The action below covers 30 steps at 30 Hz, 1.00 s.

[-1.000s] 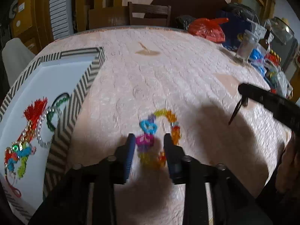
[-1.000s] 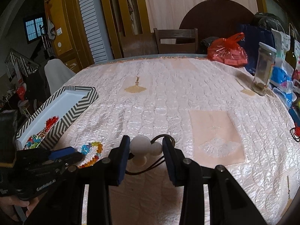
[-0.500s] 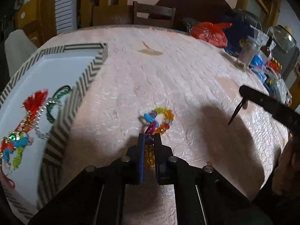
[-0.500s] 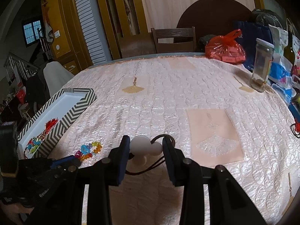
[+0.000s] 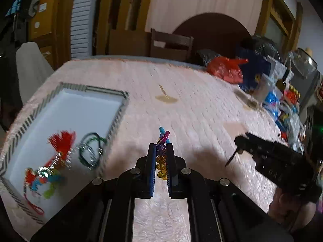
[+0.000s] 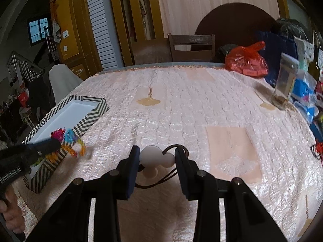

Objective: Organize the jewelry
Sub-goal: 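Carry the orange bead bracelet toward the white tray with the left tool, then lower the bracelet into the tray and open the left tool while the right tool drops the hair tie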

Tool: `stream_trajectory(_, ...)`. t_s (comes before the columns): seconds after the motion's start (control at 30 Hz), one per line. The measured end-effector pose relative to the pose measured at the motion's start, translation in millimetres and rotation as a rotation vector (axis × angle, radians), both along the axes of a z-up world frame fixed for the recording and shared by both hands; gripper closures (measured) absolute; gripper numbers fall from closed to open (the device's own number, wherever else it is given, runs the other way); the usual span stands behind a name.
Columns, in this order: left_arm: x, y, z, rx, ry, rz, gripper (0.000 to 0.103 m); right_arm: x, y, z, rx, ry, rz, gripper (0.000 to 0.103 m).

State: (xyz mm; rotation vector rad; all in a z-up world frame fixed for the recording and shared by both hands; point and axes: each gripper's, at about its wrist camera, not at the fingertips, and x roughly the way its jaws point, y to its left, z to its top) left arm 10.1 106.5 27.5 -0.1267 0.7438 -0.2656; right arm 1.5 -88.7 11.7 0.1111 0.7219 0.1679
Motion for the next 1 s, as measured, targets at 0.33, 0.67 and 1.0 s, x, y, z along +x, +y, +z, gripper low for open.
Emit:
stream_trajectory(0.33, 8, 51, 21, -0.016, -0.038, 0.121, 0.061, 17, 38, 34, -0.036, -0.046, 0.080, 0.066)
stream_trajectory(0.67, 13, 119, 9, 0.012, -0.020, 0.265, 0.061, 41, 101, 56, -0.019, -0.064, 0.208, 0.066)
stream_trajectory(1.0, 9, 171, -34, 0.045, 0.060, 0.387, 0.061, 76, 168, 61, 0.164, 0.013, 0.390, 0.066)
